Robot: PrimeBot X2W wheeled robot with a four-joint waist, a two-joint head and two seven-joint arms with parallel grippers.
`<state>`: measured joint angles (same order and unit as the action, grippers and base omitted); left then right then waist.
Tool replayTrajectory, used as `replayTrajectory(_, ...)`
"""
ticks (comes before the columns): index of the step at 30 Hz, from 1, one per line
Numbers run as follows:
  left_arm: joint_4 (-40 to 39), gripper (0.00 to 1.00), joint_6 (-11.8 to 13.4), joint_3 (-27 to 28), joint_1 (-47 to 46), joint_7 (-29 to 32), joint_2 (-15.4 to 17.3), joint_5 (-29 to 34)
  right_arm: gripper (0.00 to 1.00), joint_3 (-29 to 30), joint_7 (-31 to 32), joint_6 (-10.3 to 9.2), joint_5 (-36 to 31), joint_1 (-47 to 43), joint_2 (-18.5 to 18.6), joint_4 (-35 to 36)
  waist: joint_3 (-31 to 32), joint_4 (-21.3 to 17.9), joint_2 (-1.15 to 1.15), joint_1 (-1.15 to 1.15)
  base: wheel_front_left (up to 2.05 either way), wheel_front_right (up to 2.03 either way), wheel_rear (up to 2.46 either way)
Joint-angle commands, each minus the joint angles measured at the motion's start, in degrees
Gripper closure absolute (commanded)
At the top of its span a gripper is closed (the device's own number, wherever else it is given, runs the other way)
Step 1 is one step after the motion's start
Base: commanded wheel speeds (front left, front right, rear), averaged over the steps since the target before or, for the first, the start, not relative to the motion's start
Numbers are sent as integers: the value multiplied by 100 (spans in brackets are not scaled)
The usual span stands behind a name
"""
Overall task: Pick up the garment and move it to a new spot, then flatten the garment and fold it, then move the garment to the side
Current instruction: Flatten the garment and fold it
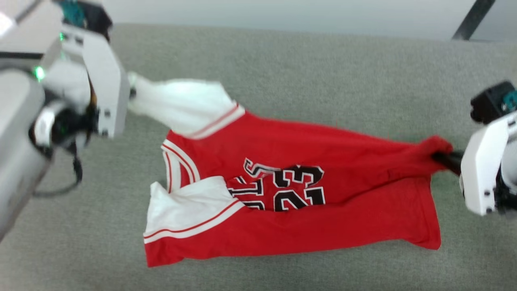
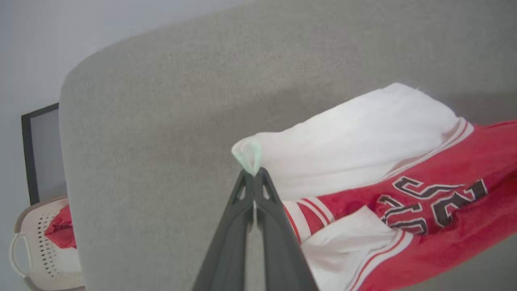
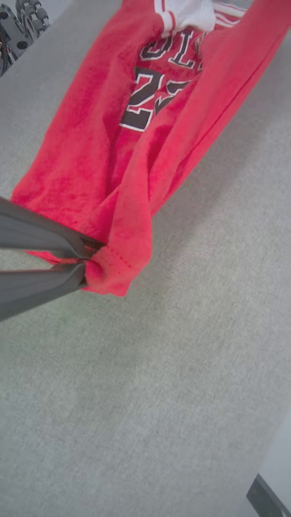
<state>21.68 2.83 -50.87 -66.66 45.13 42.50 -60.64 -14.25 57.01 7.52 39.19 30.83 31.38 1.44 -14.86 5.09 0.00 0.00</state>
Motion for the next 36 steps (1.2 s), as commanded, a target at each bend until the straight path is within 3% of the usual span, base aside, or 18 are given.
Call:
replayTrajectory(1,-486,100,273,-15,381,66,249,-81,100,75,30,-7,69,-310,72,131,324,202,0,0,0,0,0)
replayTrajectory(6,-1907,100,1044,-45,1343,198,758,-360,100,276,116,-7,166,-939,109,391,376,227,0,0,0,0,0)
replayTrajectory(7,-1907,100,1044,-45,1343,198,758,-360,100,276,116,-7,166,-939,109,391,376,227,0,0,0,0,0)
replayTrajectory(11,-2627,100,1472,-128,1988,128,910,-557,100,351,128,-7,124,-1307,59,503,347,218,0,0,0,0,0)
replayTrajectory(14,-2781,100,1619,-223,2349,84,916,-640,100,309,83,-7,72,-1440,-35,504,307,189,0,0,0,0,0)
replayTrajectory(20,-2520,100,1607,-338,2621,6,748,-740,100,176,-25,-7,47,-1413,-194,372,210,100,0,0,0,0,0)
replayTrajectory(21,-2472,96,1607,-338,2639,28,699,-799,100,163,-37,-7,55,-1384,-205,342,200,90,0,0,0,0,0)
replayTrajectory(23,-2399,69,1630,-347,2602,59,678,-789,100,138,-17,-7,106,-1351,-223,286,186,78,0,0,0,0,0)
replayTrajectory(25,-2361,55,1655,-308,2549,90,651,-848,99,116,13,-7,114,-1306,-208,258,190,60,0,0,0,0,0)
replayTrajectory(26,-2356,19,1683,-278,2511,79,659,-837,77,114,26,-7,117,-1274,-198,250,198,53,0,0,0,0,0)
replayTrajectory(27,-2352,0,1687,-264,2482,84,678,-827,62,99,35,-7,118,-1255,-181,248,215,46,0,0,0,0,0)
replayTrajectory(28,-2356,0,1699,-239,2462,95,688,-842,51,94,49,-7,124,-1254,-167,250,239,43,0,0,0,0,0)
replayTrajectory(29,-2368,0,1711,-223,2451,100,700,-851,0,98,81,-7,147,-1246,-158,248,267,40,0,0,0,0,0)
replayTrajectory(36,-2529,0,1815,-174,2566,104,874,-888,0,176,138,-7,176,-1265,-139,354,601,32,0,0,0,0,0)
